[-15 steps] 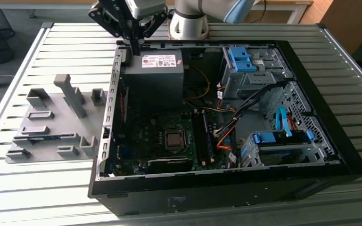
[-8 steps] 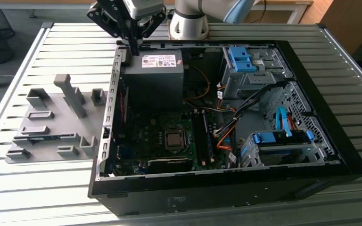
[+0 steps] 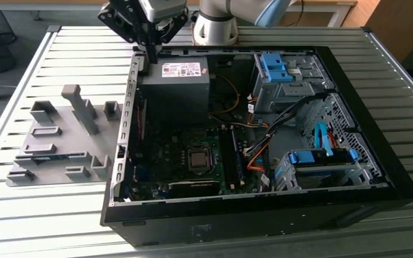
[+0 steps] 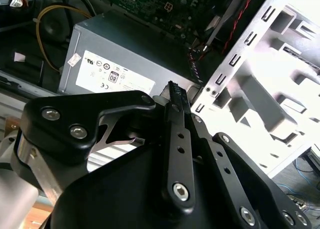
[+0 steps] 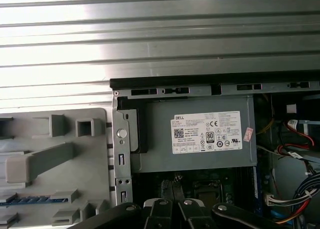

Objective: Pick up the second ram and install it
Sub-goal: 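Reach for the second ram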

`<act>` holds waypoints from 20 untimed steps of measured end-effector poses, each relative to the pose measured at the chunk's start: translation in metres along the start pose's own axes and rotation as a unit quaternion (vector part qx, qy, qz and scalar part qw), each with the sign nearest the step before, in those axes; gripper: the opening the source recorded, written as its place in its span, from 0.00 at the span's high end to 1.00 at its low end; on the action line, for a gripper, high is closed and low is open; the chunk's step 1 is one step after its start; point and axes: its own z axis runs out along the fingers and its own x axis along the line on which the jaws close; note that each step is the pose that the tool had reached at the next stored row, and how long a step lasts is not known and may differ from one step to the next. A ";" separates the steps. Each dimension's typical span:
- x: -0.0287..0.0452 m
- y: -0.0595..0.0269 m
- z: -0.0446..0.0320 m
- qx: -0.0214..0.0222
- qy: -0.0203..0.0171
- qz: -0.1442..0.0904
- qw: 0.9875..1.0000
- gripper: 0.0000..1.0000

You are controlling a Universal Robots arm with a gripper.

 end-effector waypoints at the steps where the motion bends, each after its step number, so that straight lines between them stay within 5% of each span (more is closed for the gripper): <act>1: 0.0003 0.0000 0.0000 0.000 0.000 0.000 1.000 0.89; 20: 0.0055 -0.0004 0.0002 0.000 0.000 0.000 1.000 0.89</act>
